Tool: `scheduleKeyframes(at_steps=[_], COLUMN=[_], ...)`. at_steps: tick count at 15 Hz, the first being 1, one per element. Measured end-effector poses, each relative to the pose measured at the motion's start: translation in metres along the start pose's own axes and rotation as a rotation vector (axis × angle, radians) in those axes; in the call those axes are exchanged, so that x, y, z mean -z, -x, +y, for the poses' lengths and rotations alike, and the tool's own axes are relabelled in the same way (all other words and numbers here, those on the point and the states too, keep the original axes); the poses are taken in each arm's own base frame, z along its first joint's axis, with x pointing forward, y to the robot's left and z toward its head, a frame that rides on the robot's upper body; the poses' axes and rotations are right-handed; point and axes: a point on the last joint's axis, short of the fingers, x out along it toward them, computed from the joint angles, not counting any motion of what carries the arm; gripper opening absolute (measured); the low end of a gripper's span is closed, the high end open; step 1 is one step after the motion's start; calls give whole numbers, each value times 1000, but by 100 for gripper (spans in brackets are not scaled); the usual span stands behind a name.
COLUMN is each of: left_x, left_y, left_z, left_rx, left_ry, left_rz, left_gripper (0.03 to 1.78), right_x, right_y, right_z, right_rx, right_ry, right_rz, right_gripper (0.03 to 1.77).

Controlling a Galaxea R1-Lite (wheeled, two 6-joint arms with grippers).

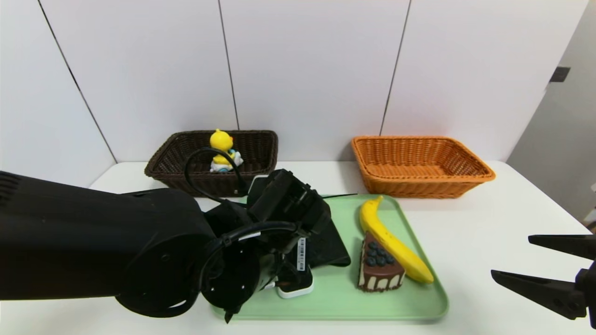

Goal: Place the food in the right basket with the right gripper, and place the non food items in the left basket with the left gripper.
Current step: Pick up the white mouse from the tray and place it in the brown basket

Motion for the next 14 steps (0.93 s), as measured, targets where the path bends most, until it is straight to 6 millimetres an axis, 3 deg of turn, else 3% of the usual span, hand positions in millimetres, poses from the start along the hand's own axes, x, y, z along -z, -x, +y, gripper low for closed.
scheduleKeyframes(at_steps=[14], left_x=[20], left_y=[-16], left_z=[-17], left_rx=[-10], left_ry=[-53], left_rz=[56], left_gripper=[169], right_x=[2], right_y=[1], right_z=[-1], right_rx=[7], right_ry=[-19], right_rz=[2], right_gripper=[171])
